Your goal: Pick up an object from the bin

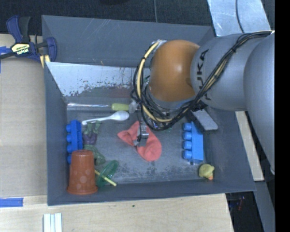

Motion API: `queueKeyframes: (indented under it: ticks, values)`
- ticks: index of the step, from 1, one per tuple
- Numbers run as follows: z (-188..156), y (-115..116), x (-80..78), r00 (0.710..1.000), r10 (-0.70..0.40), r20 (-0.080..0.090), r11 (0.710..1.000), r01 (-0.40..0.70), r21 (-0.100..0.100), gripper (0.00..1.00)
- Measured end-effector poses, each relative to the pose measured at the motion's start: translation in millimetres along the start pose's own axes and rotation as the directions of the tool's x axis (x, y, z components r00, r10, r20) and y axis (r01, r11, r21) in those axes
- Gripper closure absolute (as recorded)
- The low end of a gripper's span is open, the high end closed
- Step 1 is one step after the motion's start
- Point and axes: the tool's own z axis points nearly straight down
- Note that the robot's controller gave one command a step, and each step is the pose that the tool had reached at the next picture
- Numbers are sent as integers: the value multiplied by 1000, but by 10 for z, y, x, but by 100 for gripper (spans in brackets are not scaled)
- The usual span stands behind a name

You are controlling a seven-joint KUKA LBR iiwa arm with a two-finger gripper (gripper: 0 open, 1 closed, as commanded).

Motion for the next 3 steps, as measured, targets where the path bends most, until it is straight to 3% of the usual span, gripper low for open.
queueKeyframes:
  ticks: [1, 2, 3]
  values:
    - [95, 147, -242, 994, -113, 3, 994, 113, -2, 0]
    - [387, -641, 128, 1000, 19, 0, 1000, -19, 0, 0]
    - [436, -354, 307, 1000, 26, 10, 1000, -26, -7, 100]
